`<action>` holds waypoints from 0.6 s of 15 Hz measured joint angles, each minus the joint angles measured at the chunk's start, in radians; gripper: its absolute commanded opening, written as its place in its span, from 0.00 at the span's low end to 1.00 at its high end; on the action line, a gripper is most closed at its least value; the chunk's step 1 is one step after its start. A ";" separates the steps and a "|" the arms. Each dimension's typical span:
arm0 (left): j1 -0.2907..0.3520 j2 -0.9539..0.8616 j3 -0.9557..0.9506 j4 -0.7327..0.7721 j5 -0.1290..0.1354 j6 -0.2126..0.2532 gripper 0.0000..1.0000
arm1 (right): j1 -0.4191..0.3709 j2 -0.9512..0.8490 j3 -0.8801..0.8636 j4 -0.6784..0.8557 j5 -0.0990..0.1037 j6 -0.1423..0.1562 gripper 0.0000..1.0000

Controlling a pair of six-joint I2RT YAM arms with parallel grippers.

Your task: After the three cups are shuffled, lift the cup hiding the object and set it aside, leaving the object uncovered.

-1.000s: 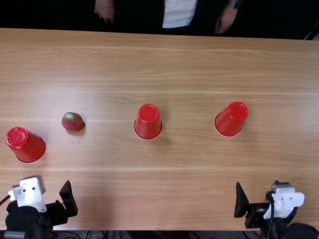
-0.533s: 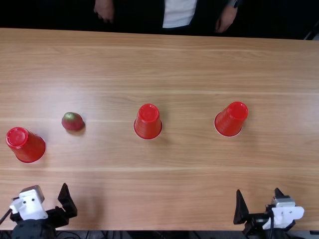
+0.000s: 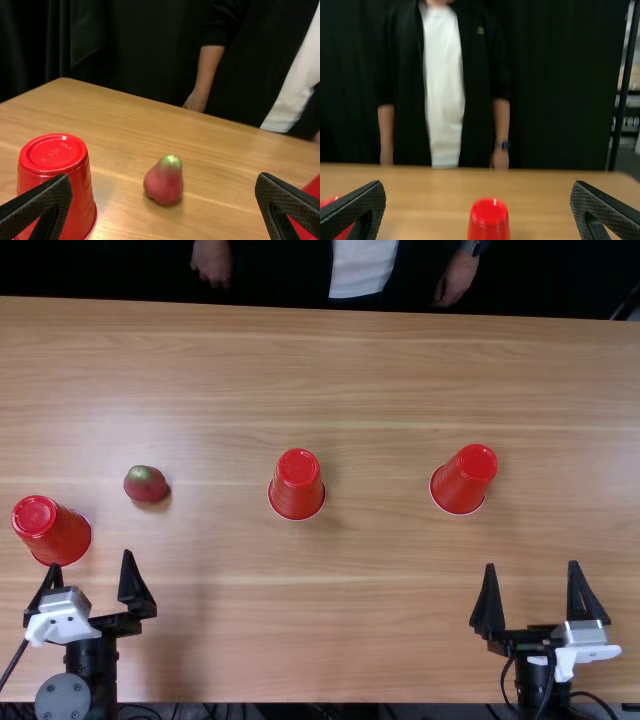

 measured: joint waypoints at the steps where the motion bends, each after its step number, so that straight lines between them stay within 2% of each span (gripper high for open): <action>1: 0.000 0.000 -0.038 0.044 0.000 0.043 1.00 | 0.000 0.000 -0.056 0.082 -0.011 0.000 1.00; 3: -0.003 0.000 -0.055 0.056 0.000 0.111 1.00 | 0.000 0.000 -0.156 0.133 -0.029 0.000 1.00; 5: -0.015 0.000 -0.055 0.015 0.000 0.156 1.00 | 0.000 0.000 -0.194 0.043 -0.038 0.000 1.00; 9: -0.020 0.000 -0.055 0.011 0.004 0.182 1.00 | 0.000 0.000 -0.195 0.008 -0.044 0.000 1.00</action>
